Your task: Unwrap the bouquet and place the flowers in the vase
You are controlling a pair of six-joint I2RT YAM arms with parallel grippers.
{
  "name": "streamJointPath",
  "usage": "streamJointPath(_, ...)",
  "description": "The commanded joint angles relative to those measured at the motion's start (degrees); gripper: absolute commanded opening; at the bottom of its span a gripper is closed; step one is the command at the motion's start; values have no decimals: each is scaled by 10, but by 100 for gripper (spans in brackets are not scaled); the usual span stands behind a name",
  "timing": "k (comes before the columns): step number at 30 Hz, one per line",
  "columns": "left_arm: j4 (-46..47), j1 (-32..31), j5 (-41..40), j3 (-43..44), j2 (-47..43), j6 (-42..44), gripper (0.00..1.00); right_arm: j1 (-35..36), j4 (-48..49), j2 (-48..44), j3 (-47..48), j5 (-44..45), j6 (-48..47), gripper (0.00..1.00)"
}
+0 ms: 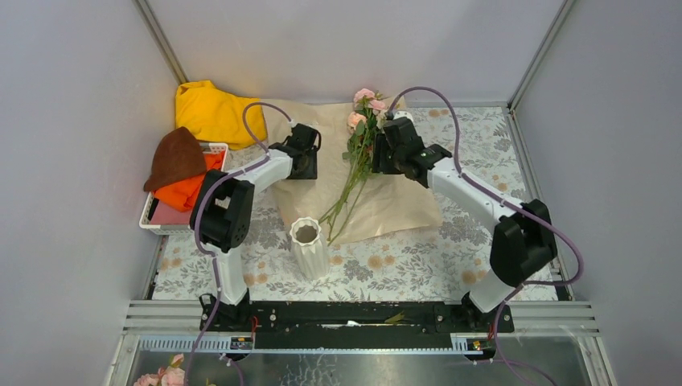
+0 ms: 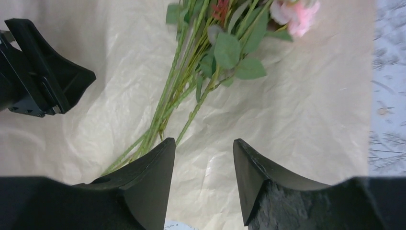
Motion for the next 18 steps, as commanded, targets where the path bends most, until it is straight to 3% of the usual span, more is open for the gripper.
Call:
streamJointPath(1,33,11,19,-46,2,-34,50,3,15,44,0,-77,22,54)
streamJointPath(8,100,10,36,-150,-115,-69,49,3,20,141,4,-75,40,49)
streamJointPath(18,100,-7,20,-214,-367,-83,51,4,36,198,30,-114,65,47)
